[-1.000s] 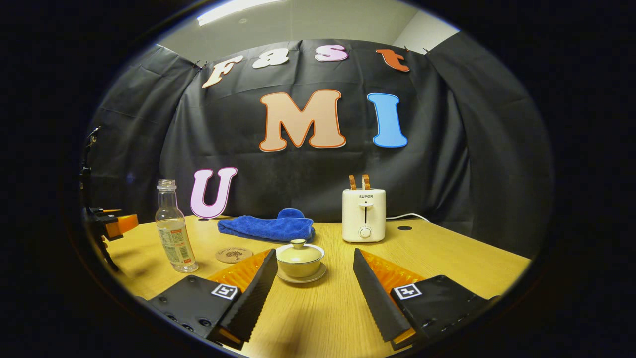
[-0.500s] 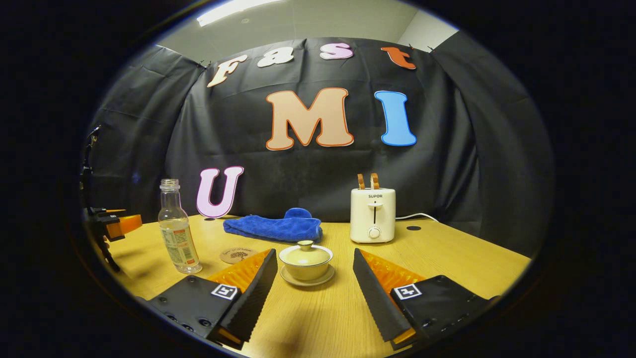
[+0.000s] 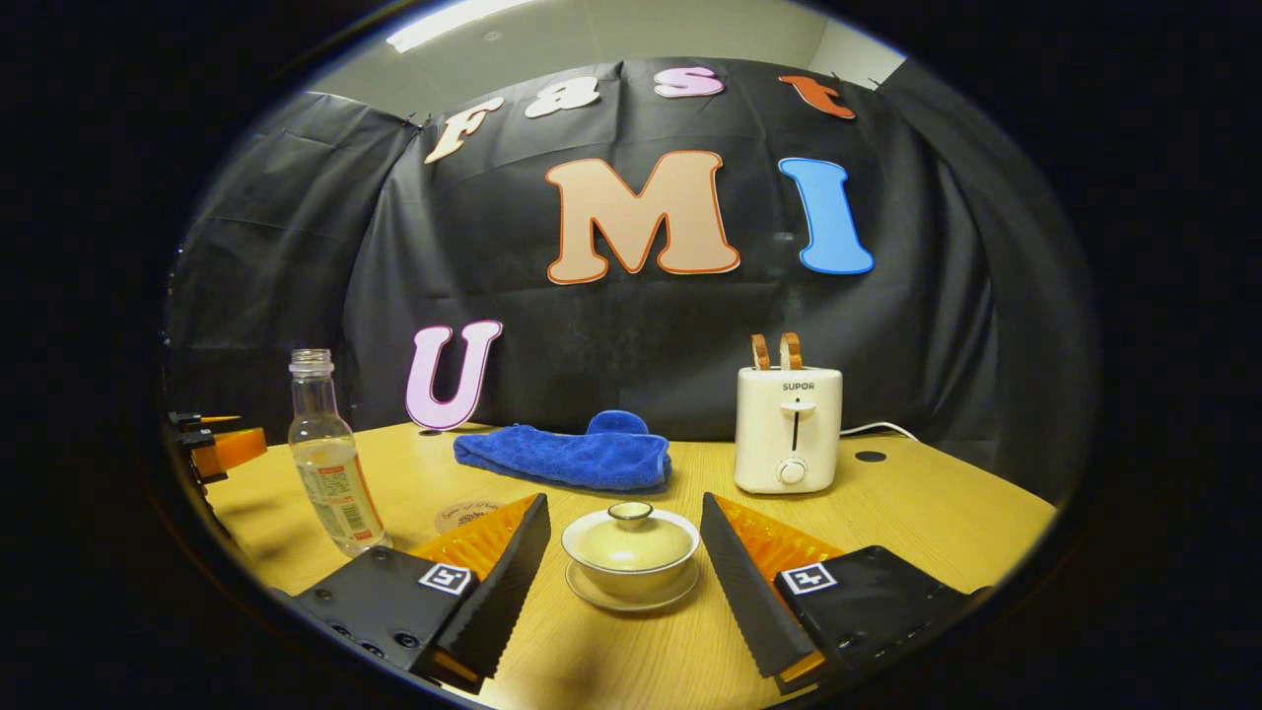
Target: Open the teacup lid with one hand, grasp the water bottle and pour water into the teacup with the other hand; after pouring, place the water bottle on the coaster and then close the teacup lid.
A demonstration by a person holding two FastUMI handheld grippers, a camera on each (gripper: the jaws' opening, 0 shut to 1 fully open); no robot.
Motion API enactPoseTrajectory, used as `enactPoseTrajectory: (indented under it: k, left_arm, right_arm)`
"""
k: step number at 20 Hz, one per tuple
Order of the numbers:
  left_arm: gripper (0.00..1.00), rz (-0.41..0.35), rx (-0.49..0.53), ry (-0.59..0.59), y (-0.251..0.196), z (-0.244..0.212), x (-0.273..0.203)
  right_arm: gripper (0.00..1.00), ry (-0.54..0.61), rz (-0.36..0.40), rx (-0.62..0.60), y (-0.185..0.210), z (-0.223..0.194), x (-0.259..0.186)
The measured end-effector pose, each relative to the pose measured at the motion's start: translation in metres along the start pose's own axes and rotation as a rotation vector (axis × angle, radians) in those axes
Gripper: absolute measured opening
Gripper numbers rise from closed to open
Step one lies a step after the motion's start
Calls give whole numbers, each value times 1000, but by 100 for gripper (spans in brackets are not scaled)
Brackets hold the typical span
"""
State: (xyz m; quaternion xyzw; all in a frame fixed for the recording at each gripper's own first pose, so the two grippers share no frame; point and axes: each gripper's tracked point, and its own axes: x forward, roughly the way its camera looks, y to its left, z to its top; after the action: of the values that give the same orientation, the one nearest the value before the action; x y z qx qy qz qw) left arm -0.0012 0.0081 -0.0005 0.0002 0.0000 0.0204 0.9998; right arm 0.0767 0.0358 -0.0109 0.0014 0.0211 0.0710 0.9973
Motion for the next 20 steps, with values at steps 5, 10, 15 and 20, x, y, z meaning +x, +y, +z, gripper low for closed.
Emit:
enactPoseTrajectory:
  k: [5,10,15,20]
  left_arm:
    - [93,0,0,-1,0,1,0]
    - [93,0,0,0,0,0,0]
    - [93,0,0,0,0,0,0]
    - [93,-3,0,-1,-1,0,-1]
  right_arm:
    - [94,61,10,-5,2,-9,22]
    - [72,107,-1,-4,-2,-16,32]
    - [60,155,17,-12,0,-23,42]
    - [35,141,20,-15,-2,-21,46]
